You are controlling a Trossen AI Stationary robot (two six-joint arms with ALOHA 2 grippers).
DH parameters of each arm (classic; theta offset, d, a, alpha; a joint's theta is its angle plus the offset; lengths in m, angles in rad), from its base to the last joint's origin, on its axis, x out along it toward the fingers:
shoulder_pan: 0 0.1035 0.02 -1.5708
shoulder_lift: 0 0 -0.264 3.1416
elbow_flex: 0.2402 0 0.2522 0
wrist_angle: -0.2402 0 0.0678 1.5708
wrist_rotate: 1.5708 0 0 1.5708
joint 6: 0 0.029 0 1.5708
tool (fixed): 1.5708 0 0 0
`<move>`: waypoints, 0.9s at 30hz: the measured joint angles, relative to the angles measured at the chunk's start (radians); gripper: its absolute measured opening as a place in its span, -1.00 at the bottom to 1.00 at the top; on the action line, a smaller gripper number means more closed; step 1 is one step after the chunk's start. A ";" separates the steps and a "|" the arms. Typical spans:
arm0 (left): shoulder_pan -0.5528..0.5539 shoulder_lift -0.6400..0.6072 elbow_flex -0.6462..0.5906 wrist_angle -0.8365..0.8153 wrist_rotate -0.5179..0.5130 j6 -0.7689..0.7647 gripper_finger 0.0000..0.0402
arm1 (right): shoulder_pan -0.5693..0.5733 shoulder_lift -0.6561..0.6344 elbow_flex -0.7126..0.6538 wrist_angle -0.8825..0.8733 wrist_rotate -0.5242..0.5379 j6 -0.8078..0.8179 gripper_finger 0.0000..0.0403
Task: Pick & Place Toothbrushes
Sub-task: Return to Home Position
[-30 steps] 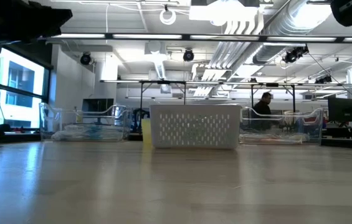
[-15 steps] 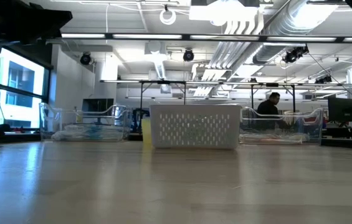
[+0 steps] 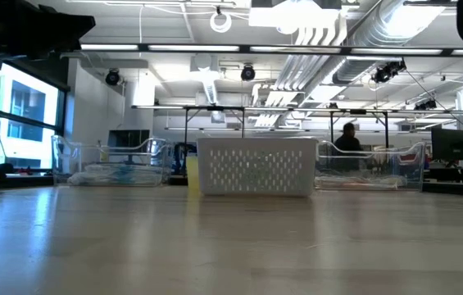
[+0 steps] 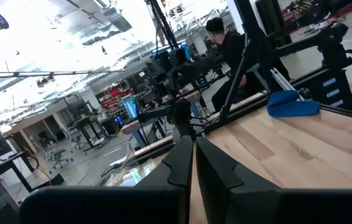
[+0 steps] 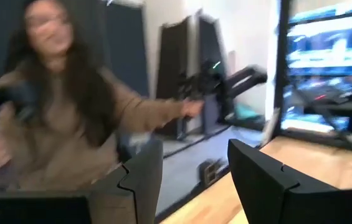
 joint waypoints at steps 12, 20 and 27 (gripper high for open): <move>0.000 0.000 0.000 -0.011 -0.101 -0.003 -0.91 | 0.000 0.000 -0.095 0.009 0.061 0.034 -0.14; 0.000 0.001 0.000 -0.139 -0.133 0.000 -0.91 | 0.000 0.000 -0.122 0.016 0.071 0.026 -0.14; 0.000 0.001 0.000 -0.283 -0.135 0.000 -0.91 | 0.000 0.000 -0.123 -0.004 0.139 0.025 -0.14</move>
